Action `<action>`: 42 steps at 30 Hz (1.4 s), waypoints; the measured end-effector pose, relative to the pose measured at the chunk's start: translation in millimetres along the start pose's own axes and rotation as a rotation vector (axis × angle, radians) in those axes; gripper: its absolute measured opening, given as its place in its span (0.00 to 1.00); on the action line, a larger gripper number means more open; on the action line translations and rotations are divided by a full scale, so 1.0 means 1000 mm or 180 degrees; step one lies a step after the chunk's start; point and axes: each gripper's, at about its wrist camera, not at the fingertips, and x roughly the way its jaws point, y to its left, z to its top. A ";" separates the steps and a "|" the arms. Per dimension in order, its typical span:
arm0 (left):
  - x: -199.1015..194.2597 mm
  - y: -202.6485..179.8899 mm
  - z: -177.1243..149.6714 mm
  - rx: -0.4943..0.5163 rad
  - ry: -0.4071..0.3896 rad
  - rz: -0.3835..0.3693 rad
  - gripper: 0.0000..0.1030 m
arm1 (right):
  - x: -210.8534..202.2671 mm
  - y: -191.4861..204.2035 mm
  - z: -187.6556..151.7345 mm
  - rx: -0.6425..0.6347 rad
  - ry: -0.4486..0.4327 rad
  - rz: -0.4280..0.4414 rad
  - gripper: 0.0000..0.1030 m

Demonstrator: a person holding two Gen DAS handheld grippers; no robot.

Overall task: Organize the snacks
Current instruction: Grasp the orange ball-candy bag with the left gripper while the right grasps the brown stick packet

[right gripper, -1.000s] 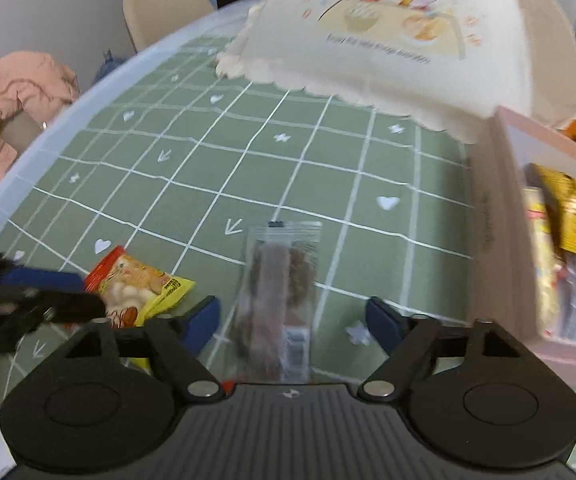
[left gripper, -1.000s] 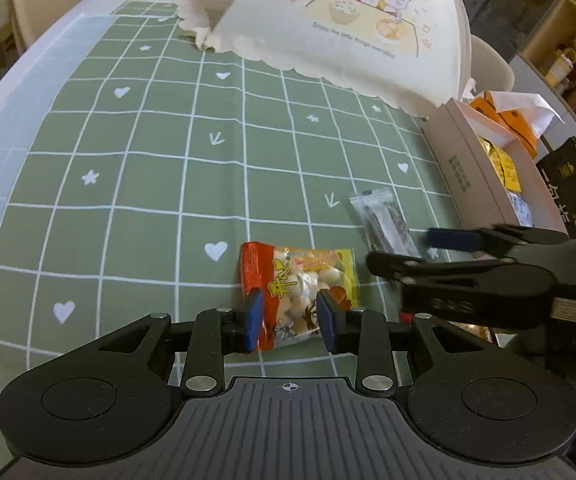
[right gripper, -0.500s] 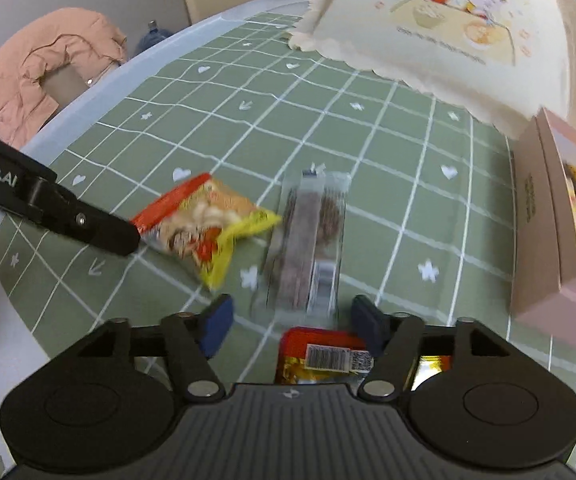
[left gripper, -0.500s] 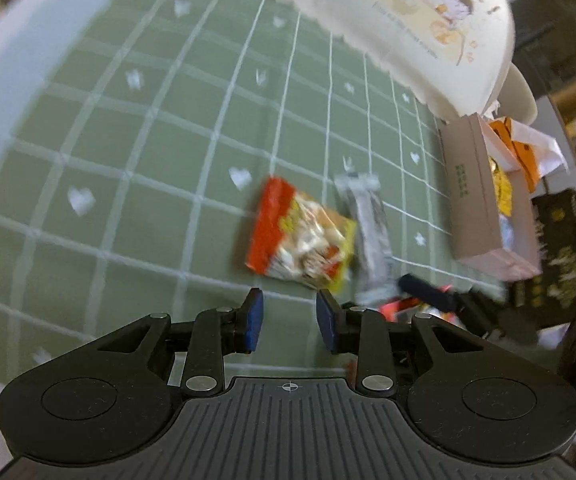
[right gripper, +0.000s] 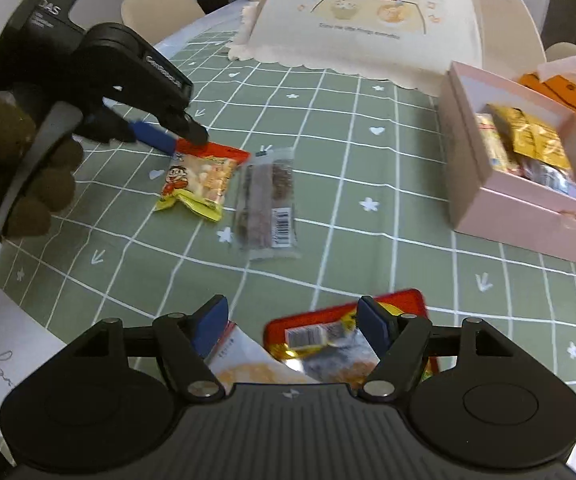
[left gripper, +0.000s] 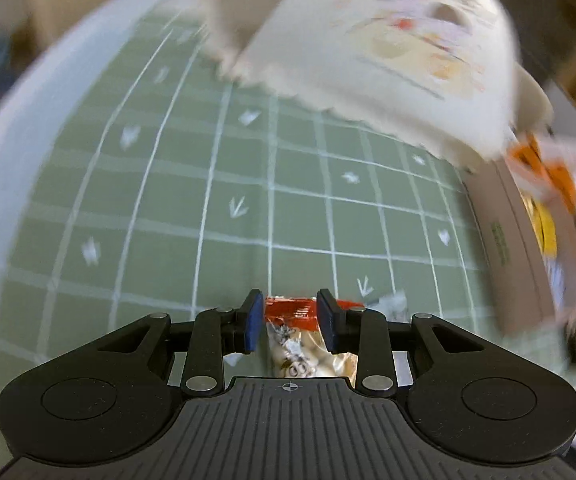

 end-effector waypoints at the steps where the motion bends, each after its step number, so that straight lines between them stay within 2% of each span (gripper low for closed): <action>1: -0.005 -0.006 -0.005 0.0238 0.0026 0.0077 0.34 | -0.004 -0.003 0.000 0.0018 -0.0043 -0.0064 0.70; 3: -0.014 -0.015 -0.023 0.0694 0.0112 0.0255 0.34 | -0.012 -0.011 0.000 0.0078 -0.0119 -0.0128 0.70; 5: -0.019 -0.016 -0.043 0.0907 0.0238 0.0293 0.34 | -0.011 -0.018 0.001 0.0125 -0.0159 -0.0153 0.71; 8: -0.018 -0.011 -0.062 0.0858 0.0490 0.0112 0.36 | -0.001 -0.027 0.010 0.0185 -0.0139 -0.0140 0.72; 11: -0.020 -0.016 -0.070 0.1067 0.0433 0.0127 0.37 | 0.015 -0.016 0.026 -0.0002 -0.0129 0.0124 0.72; 15: -0.021 -0.013 -0.070 0.1095 0.0441 0.0055 0.38 | 0.042 0.004 0.046 -0.0266 -0.0163 0.0140 0.70; 17: -0.023 -0.011 -0.071 0.1070 0.0442 0.0018 0.38 | 0.055 0.010 0.056 -0.0286 -0.0099 0.0189 0.56; 18: -0.023 -0.010 -0.070 0.1052 0.0443 0.0009 0.38 | 0.062 0.012 0.061 -0.0282 -0.0031 0.0250 0.43; 19: -0.023 -0.009 -0.069 0.1041 0.0446 0.0005 0.39 | 0.064 0.013 0.064 -0.0260 0.0005 0.0302 0.38; 22: -0.019 -0.015 -0.070 0.1045 0.0469 -0.0046 0.54 | 0.063 0.008 0.062 -0.0215 -0.0004 0.0176 0.38; 24: -0.016 -0.023 -0.072 0.1112 0.0500 -0.0078 0.75 | 0.058 -0.008 0.055 -0.0036 0.0005 0.0137 0.38; 26: -0.011 -0.031 -0.074 0.1146 0.0556 -0.0146 0.92 | 0.054 -0.025 0.049 0.0149 0.0023 0.0113 0.38; 27: -0.008 -0.034 -0.074 0.1119 0.0559 -0.0168 0.97 | 0.054 -0.031 0.047 0.0187 0.0016 0.0070 0.39; 30: -0.005 -0.032 -0.068 0.0762 0.0430 -0.0199 0.96 | 0.049 -0.046 0.039 0.0253 0.0002 -0.0065 0.42; 32: -0.002 -0.025 -0.057 0.0392 0.0343 -0.0206 0.96 | 0.049 -0.052 0.036 0.0312 -0.0014 -0.0106 0.50; 33: 0.001 -0.024 -0.052 0.0313 0.0302 -0.0144 0.96 | 0.049 -0.054 0.034 0.0345 -0.0016 -0.0140 0.57; 34: 0.004 -0.024 -0.047 0.0304 0.0267 -0.0066 0.96 | 0.049 -0.054 0.033 0.0359 -0.0016 -0.0167 0.64; 36: 0.013 -0.030 -0.038 0.0370 0.0208 0.0078 0.95 | 0.051 -0.051 0.030 0.0312 -0.0015 -0.0240 0.69; 38: 0.019 -0.036 -0.032 0.0474 0.0177 0.0139 0.95 | 0.050 -0.050 0.026 0.0298 -0.0008 -0.0284 0.80; 40: 0.022 -0.040 -0.029 0.0563 0.0149 0.0163 0.89 | 0.052 -0.052 0.025 0.0332 -0.0007 -0.0273 0.88; 42: 0.017 -0.042 -0.029 0.0625 0.0094 0.0182 0.61 | 0.052 -0.053 0.024 0.0342 -0.0012 -0.0277 0.90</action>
